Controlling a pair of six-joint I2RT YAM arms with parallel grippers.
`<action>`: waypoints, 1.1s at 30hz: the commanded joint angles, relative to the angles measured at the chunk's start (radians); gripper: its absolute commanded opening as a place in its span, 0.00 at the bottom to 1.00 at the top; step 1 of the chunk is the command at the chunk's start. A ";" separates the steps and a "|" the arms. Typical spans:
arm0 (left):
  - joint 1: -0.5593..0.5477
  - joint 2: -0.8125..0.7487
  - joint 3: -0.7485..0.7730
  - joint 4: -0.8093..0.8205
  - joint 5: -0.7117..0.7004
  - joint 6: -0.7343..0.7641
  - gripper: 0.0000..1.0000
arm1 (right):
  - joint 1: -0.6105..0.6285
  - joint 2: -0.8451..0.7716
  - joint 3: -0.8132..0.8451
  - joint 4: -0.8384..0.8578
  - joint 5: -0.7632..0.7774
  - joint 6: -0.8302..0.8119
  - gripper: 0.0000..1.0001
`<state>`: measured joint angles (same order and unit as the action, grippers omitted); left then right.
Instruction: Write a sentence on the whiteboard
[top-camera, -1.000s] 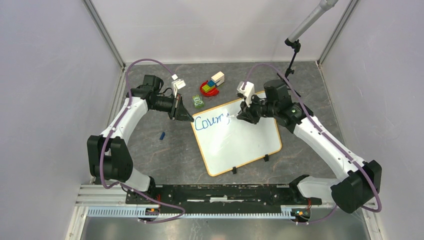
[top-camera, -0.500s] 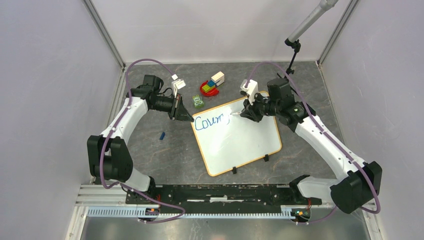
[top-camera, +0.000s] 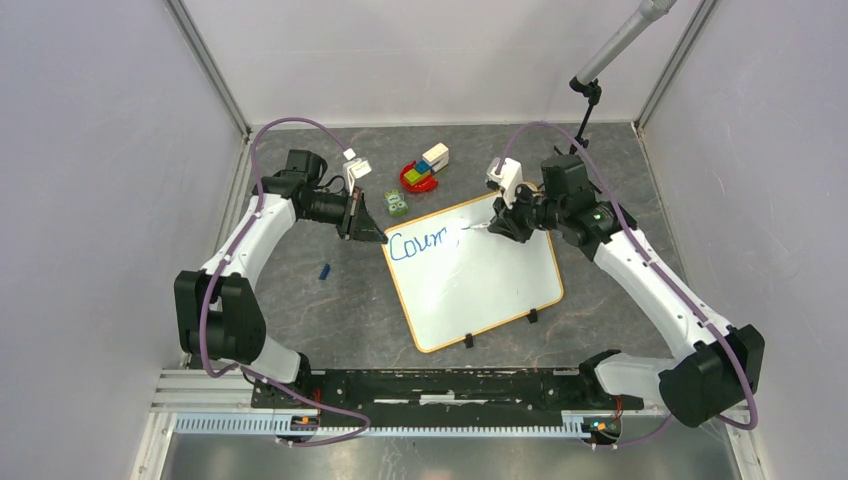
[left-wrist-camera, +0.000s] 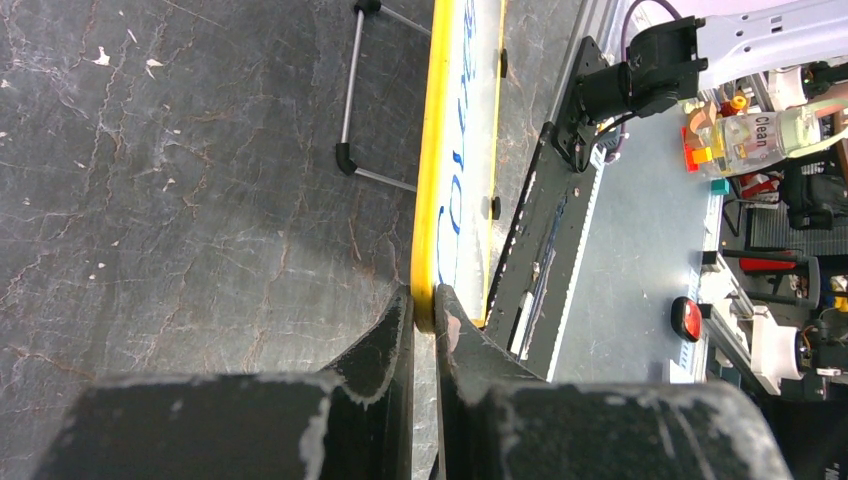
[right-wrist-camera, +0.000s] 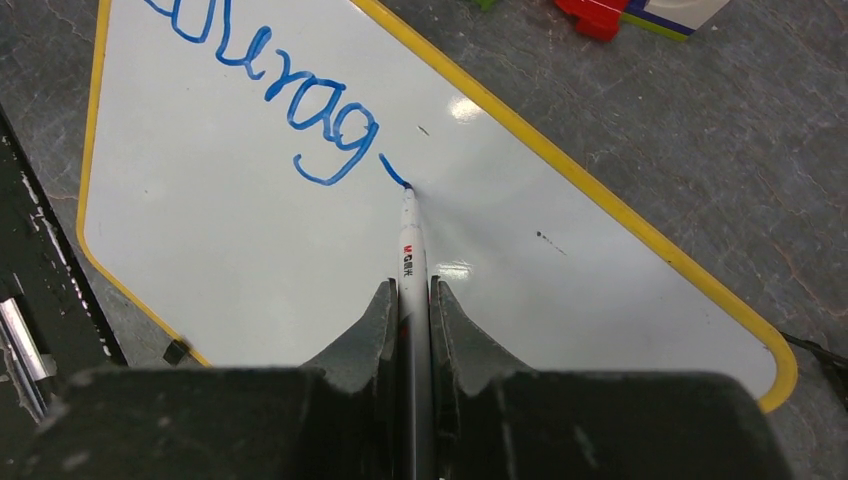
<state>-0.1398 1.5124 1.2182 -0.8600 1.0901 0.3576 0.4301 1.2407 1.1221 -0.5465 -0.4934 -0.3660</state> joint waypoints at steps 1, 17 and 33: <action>-0.034 0.016 0.011 -0.002 -0.001 0.000 0.03 | -0.023 -0.007 0.056 -0.016 0.039 -0.037 0.00; -0.034 0.020 0.015 -0.002 -0.001 0.000 0.02 | 0.005 0.059 0.103 0.008 -0.027 -0.004 0.00; -0.034 0.022 0.012 -0.002 -0.003 0.000 0.02 | 0.027 -0.019 -0.034 -0.001 0.023 -0.034 0.00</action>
<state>-0.1398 1.5162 1.2182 -0.8597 1.0908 0.3576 0.4603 1.2465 1.1057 -0.5400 -0.5175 -0.3748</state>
